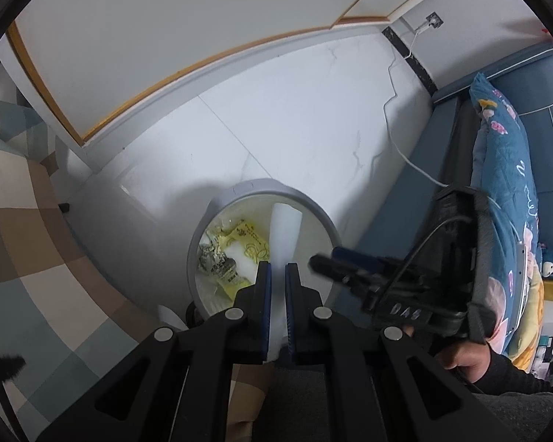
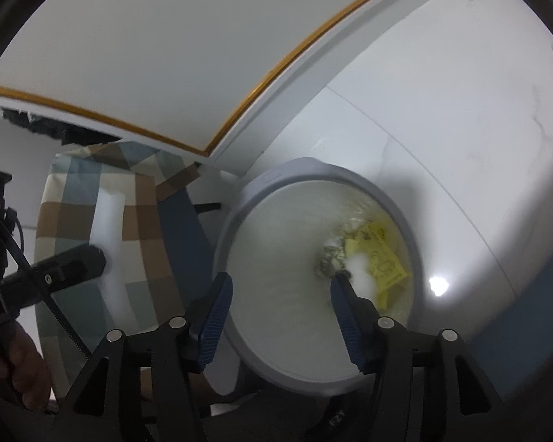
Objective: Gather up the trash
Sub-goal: 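Open both tools over the white bin to drop the foam pieces, then move both tools back over the checked table toward the gold wrappers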
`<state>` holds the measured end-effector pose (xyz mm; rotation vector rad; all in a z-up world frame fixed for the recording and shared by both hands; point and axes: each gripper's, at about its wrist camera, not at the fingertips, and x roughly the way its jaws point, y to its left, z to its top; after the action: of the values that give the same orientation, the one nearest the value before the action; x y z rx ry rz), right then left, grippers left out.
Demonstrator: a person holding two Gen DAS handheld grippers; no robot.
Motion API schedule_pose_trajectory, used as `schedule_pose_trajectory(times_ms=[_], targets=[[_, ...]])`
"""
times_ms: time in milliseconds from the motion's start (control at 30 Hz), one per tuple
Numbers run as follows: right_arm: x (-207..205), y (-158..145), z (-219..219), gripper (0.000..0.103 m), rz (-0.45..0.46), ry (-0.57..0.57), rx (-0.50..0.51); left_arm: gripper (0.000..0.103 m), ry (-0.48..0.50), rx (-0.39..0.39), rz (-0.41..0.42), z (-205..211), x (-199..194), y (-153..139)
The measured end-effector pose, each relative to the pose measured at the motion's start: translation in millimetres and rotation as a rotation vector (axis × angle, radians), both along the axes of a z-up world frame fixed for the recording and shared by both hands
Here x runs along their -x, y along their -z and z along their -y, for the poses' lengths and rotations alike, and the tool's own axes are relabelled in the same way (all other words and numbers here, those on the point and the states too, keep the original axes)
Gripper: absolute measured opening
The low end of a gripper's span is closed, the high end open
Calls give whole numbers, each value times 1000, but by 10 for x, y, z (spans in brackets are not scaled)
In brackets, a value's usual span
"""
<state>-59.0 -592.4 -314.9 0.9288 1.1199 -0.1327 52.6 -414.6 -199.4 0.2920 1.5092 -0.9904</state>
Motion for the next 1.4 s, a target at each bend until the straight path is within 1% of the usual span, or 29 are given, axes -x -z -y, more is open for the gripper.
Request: schedule_pose_trajectory(times_ms=[67,167,233,267,367,433,467,500,533,567,600,667,767,833,967,1033,1100,1167,1267,1400], targets=[[69,-67,69,56,-1,52,37,3,8,-16,-10,21,15,27],[173,-158,183,56,9,118,59,3,19,-42,-17,64,42,63],[205,-220,202,56,18,132,87,3,23,-57,-6,82,47,79],[230,-255,216,56,24,137,102,7,22,-68,-2,96,45,90],[271,-295,242,56,38,165,110,8,25,-115,-31,137,34,162],[287,-318,230,56,44,173,116,10,19,-126,-48,140,23,184],[300,-337,231,56,47,174,122,20,16,-133,-53,145,17,188],[301,-352,241,56,49,173,127,37,11,-133,-51,143,9,180],[310,-372,244,56,51,171,130,47,5,-120,-48,134,0,157],[322,-398,252,56,53,169,130,61,0,-110,-42,123,3,133],[318,-420,245,56,56,167,131,67,-11,-99,-27,106,-4,100],[309,-456,235,56,61,162,143,68,-24,-100,-14,89,-13,69],[308,-502,230,56,68,160,153,68,-54,-77,-17,43,-42,16],[313,-542,234,56,71,159,157,68,-81,-61,17,-8,-59,-56],[292,-700,205,56,90,141,191,68,-148,-6,123,-176,-88,-314],[275,-813,186,56,103,134,215,68,-176,12,199,-265,-108,-466],[244,-966,151,57,126,122,247,68,-218,30,290,-374,-124,-660],[209,-1124,103,60,149,109,288,68,-267,64,343,-516,-157,-840],[146,-1413,10,62,197,80,350,68,-353,121,402,-779,-231,-1121],[57,-1855,-175,66,276,38,449,68,-447,172,474,-1134,-312,-1400]])
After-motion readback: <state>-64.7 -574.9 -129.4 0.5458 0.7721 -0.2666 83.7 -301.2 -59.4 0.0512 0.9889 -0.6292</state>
